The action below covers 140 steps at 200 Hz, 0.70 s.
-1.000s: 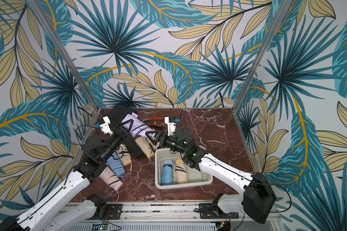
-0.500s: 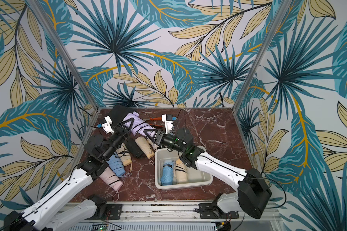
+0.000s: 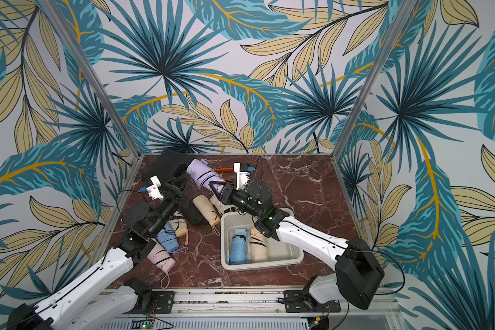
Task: Put the umbrella into the storage box
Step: Pick up the umbrella from the center of the board.
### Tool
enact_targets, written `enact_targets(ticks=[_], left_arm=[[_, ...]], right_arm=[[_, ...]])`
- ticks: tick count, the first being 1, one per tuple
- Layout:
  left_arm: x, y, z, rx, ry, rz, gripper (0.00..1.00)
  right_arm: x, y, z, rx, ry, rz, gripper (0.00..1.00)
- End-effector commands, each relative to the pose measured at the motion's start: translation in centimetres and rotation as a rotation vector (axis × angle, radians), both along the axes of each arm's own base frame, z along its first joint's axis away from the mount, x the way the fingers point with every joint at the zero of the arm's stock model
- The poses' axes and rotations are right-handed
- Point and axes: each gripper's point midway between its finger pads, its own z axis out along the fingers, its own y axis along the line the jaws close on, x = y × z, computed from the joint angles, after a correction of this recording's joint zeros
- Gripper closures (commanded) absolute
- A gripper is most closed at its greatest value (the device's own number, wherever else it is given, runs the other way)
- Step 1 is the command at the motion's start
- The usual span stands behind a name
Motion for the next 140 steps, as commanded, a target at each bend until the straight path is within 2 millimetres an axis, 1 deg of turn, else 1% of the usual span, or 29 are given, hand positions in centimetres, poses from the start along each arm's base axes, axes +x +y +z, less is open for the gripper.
enact_targets(ticks=[1,11,22,27,28,29,30,31,37,39,47,49,53,61,62,63,69,71,77,91,110,128,140], left_arm=[[-1.2,1.8,-0.7,0.146,-0.016,0.073,0.05],[-1.6,3.0,-1.0,0.282,-0.026,0.127,0.05],[-2.2,4.0,-0.6,0.466,-0.073,0.167,0.05],[-2.4,4.3,-0.7,0.556,-0.092,0.176,0.05],[-2.5,4.3,-0.3,0.566,-0.106,0.180,0.05],[-2.6,4.4,-0.5,0.591,-0.109,0.177,0.05],[-2.6,4.4,-0.2,0.603,-0.123,0.179,0.05],[-2.7,4.4,-0.4,0.623,-0.121,0.176,0.05],[-3.0,4.5,0.2,0.724,-0.172,0.172,0.05],[-3.2,4.3,0.2,0.759,-0.189,0.164,0.05],[-3.8,4.0,0.8,0.889,-0.257,0.130,0.03],[-3.9,3.8,1.0,0.920,-0.276,0.119,0.02],[-4.2,3.6,1.3,0.980,-0.306,0.099,0.01],[-5.0,2.6,1.7,1.082,-0.377,0.018,0.00],[-5.2,2.4,2.3,1.087,-0.398,0.016,0.00],[-5.2,2.3,1.8,1.105,-0.392,-0.003,0.00],[-5.7,1.7,2.1,1.174,-0.444,-0.054,0.00],[-6.0,1.5,1.7,1.195,-0.445,-0.088,0.00],[-6.7,0.8,1.7,1.254,-0.490,-0.158,0.00],[-8.6,-0.8,1.2,1.349,-0.599,-0.330,0.00],[-10.8,-1.9,0.6,1.410,-0.709,-0.486,0.00],[-12.9,-3.2,-0.2,1.400,-0.793,-0.663,0.00],[-14.1,-4.1,-0.5,1.356,-0.835,-0.771,0.00]], right_arm=[[0.1,-1.9,2.2,-0.116,-0.158,-0.078,1.00],[-0.2,-2.2,1.5,-0.222,-0.193,-0.062,1.00],[-0.9,-2.3,0.5,-0.364,-0.229,-0.010,1.00],[-1.3,-2.4,0.2,-0.428,-0.243,0.019,1.00],[-1.4,-2.4,0.1,-0.440,-0.246,0.025,1.00],[-1.5,-2.4,0.0,-0.453,-0.247,0.031,1.00],[-1.6,-2.5,-0.2,-0.470,-0.250,0.039,1.00],[-1.6,-2.5,-0.2,-0.484,-0.253,0.045,1.00],[-2.4,-2.6,-0.8,-0.553,-0.264,0.097,1.00],[-2.6,-2.6,-1.1,-0.580,-0.268,0.115,1.00],[-3.5,-2.9,-1.3,-0.656,-0.290,0.170,1.00],[-3.8,-3.2,-1.8,-0.684,-0.277,0.188,1.00],[-4.3,-3.5,-2.1,-0.720,-0.277,0.212,1.00],[-5.0,-4.0,-2.1,-0.775,-0.296,0.251,1.00],[-5.2,-4.1,-2.2,-0.781,-0.297,0.256,1.00],[-5.3,-4.1,-2.1,-0.785,-0.300,0.260,1.00],[-5.9,-4.5,-1.9,-0.809,-0.319,0.287,1.00],[-6.1,-4.6,-2.0,-0.817,-0.321,0.298,1.00],[-6.8,-4.8,-1.8,-0.833,-0.341,0.329,1.00],[-8.6,-5.2,-1.5,-0.845,-0.379,0.408,1.00],[-11.5,-5.3,-1.2,-0.832,-0.420,0.548,1.00],[-13.8,-5.4,-1.2,-0.807,-0.425,0.666,1.00],[-14.9,-5.6,-1.2,-0.803,-0.420,0.725,1.00]])
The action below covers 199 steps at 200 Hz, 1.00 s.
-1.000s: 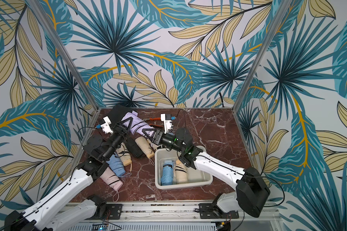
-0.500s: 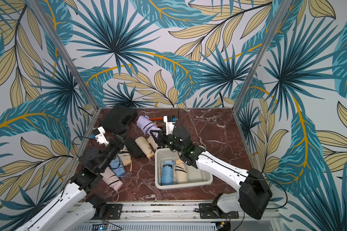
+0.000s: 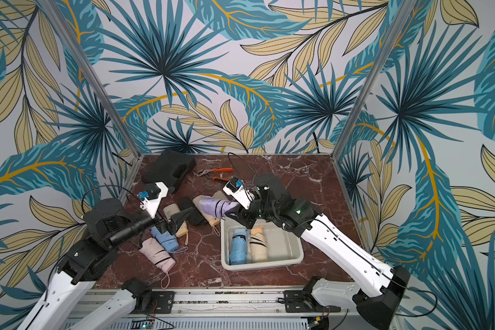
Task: Put the umbrella into the storage box
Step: Pick up the umbrella from the center of the board.
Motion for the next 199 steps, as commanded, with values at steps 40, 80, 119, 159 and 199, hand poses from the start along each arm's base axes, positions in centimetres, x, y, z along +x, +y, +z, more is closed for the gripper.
enact_targets(ticks=[40,80,119,159,199], left_arm=[[-5.7,-4.4,-4.4,0.119,0.186,-0.526,0.00],[-4.6,-5.2,-5.5,0.154,0.207,-0.569,0.00],[-5.7,-6.7,-4.5,0.040,0.225,-0.711,0.07],[-5.8,-7.3,-5.5,-0.001,0.314,-0.758,0.40],[-5.7,-7.6,-5.7,-0.031,0.323,-0.777,0.64]], right_arm=[[-6.2,-0.3,1.2,-0.031,0.093,0.327,1.00],[-6.9,0.6,2.0,0.003,0.133,0.399,1.00],[-6.5,1.1,2.2,-0.002,0.119,0.416,1.00],[-5.9,1.6,2.7,-0.004,0.092,0.419,1.00],[-5.1,2.0,2.5,-0.017,0.087,0.402,1.00]])
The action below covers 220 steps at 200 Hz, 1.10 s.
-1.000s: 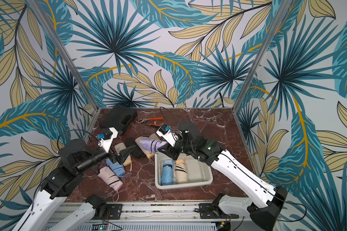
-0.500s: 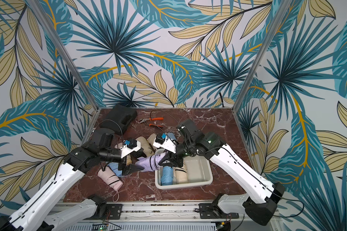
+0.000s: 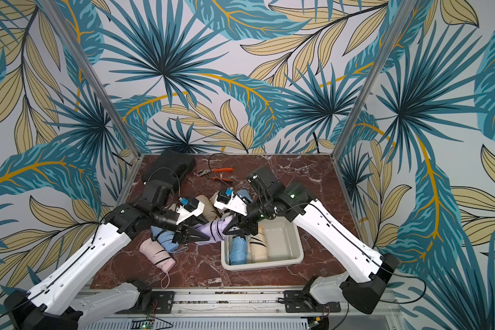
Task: Put the umbrella into the storage box
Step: Pick up the umbrella from the center of the board.
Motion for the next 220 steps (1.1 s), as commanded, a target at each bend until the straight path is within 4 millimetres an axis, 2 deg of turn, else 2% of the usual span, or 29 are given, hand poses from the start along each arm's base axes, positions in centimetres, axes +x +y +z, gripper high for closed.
enact_targets(ticks=[1,22,35,44,52,67,76,84,97,111,132,156,181,185,202,220], left_arm=[[-0.2,-0.4,0.7,-0.049,-0.002,-0.031,0.65],[0.0,-0.5,0.2,-0.040,0.024,-0.033,0.85],[0.3,-0.6,-0.1,-0.029,0.038,-0.029,0.89],[0.4,-0.7,-0.4,-0.024,0.045,-0.029,0.93],[0.6,-0.8,-0.4,-0.022,0.045,-0.028,0.97],[1.2,-1.0,-0.5,-0.025,0.033,-0.021,0.99],[1.6,-1.2,-0.5,-0.030,0.016,-0.014,1.00],[2.1,-1.3,-0.2,-0.040,0.002,-0.004,1.00],[3.3,-1.7,0.6,-0.072,-0.021,0.038,1.00],[4.9,-2.3,2.1,-0.142,-0.033,0.111,1.00],[7.9,-2.4,5.4,-0.328,-0.065,0.288,1.00],[10.2,-1.4,8.7,-0.521,-0.055,0.450,1.00],[10.6,-0.9,10.8,-0.620,-0.051,0.502,1.00],[10.4,-1.0,11.0,-0.624,-0.060,0.505,1.00],[10.3,-1.4,10.7,-0.593,-0.116,0.553,1.00],[10.8,-1.8,10.2,-0.525,-0.174,0.636,1.00]], right_arm=[[0.1,0.8,1.4,0.045,-0.025,0.028,1.00],[0.7,0.8,1.3,0.031,-0.040,0.001,1.00],[1.6,0.6,1.2,0.010,-0.073,-0.045,0.98],[2.3,0.3,1.1,-0.008,-0.100,-0.083,0.92],[2.7,0.1,1.1,-0.015,-0.119,-0.109,0.81],[3.5,-0.3,1.6,-0.009,-0.147,-0.166,0.46],[4.2,-0.6,2.0,0.000,-0.162,-0.224,0.32],[4.6,-1.0,2.5,0.012,-0.170,-0.273,0.22],[5.4,-1.9,3.2,0.030,-0.179,-0.372,0.14],[6.5,-3.5,3.8,0.050,-0.190,-0.517,0.11],[7.8,-6.4,4.6,0.110,-0.193,-0.745,0.09],[7.9,-7.6,5.0,0.277,-0.121,-0.896,0.09],[8.6,-6.5,4.6,0.498,0.013,-0.956,0.09],[8.9,-6.0,5.2,0.552,0.028,-0.952,0.09],[9.8,-4.0,5.7,0.615,0.106,-0.946,0.06],[10.8,-3.2,6.8,0.638,0.060,-0.995,0.02]])
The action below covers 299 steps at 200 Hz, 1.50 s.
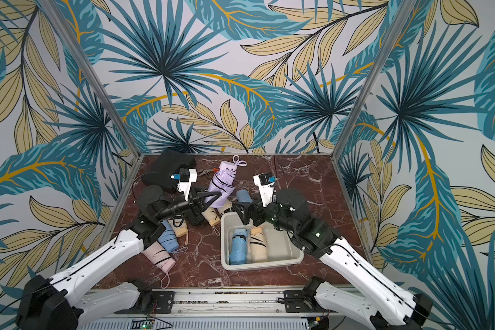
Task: Put the umbrella into the storage box
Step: Pick up the umbrella from the center of the board.
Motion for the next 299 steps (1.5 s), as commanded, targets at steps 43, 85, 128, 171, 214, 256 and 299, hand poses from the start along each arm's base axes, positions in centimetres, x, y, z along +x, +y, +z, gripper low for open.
enact_targets(ticks=[43,85,128,171,214,256,299], left_arm=[[0.8,1.0,4.5,-0.038,-0.162,0.250,1.00],[1.3,1.0,4.2,-0.041,-0.150,0.282,1.00],[1.5,0.6,3.7,0.008,-0.166,0.331,1.00],[1.3,0.4,3.7,0.035,-0.190,0.365,1.00],[1.5,0.9,4.0,0.024,-0.189,0.400,1.00],[1.2,0.7,4.0,0.000,-0.177,0.381,1.00],[1.2,0.5,3.7,-0.010,-0.152,0.370,1.00]], right_arm=[[3.1,3.0,6.7,0.319,-0.132,-0.122,0.01],[3.6,3.8,6.8,0.329,-0.139,-0.116,0.01],[5.3,4.6,6.9,0.305,-0.092,-0.191,0.04],[6.5,4.9,5.8,0.265,-0.044,-0.248,0.13],[7.1,4.3,4.3,0.218,-0.010,-0.306,0.12],[5.7,6.0,4.0,0.277,-0.006,-0.170,0.10],[5.9,7.1,3.5,0.254,0.009,-0.141,0.21]])
